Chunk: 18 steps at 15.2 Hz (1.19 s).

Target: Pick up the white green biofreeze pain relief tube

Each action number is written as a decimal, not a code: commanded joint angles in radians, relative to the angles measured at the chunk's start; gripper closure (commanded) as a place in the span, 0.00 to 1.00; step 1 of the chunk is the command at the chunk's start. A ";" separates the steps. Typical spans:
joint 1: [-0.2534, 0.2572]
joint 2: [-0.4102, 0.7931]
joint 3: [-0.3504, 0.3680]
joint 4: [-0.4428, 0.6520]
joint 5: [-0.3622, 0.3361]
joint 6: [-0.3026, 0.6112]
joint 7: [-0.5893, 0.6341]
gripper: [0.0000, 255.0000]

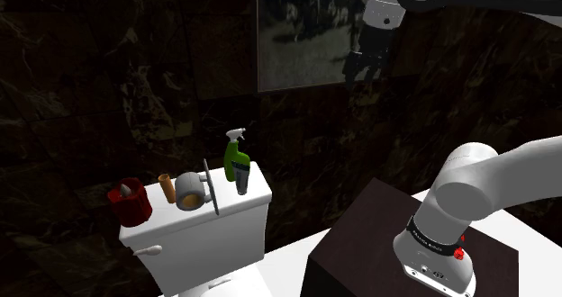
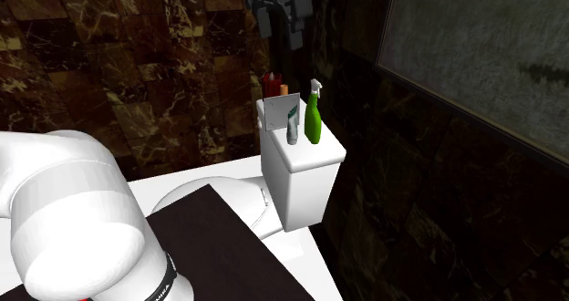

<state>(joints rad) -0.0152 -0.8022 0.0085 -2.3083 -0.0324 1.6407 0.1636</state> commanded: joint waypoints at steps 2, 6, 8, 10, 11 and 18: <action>0.005 0.024 0.009 -0.005 0.004 0.027 0.006 0.00; 0.023 0.131 0.045 -0.013 0.018 0.131 0.028 0.00; 0.032 0.189 0.063 -0.010 0.023 0.181 0.039 0.00; 0.040 0.250 0.081 -0.002 0.026 0.228 0.051 0.00; 0.043 0.282 0.090 0.003 0.026 0.252 0.057 0.00; 0.064 0.517 0.152 0.077 0.012 0.393 0.103 0.00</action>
<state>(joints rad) 0.0462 -0.3241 0.1519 -2.2425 -0.0162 2.0092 0.2600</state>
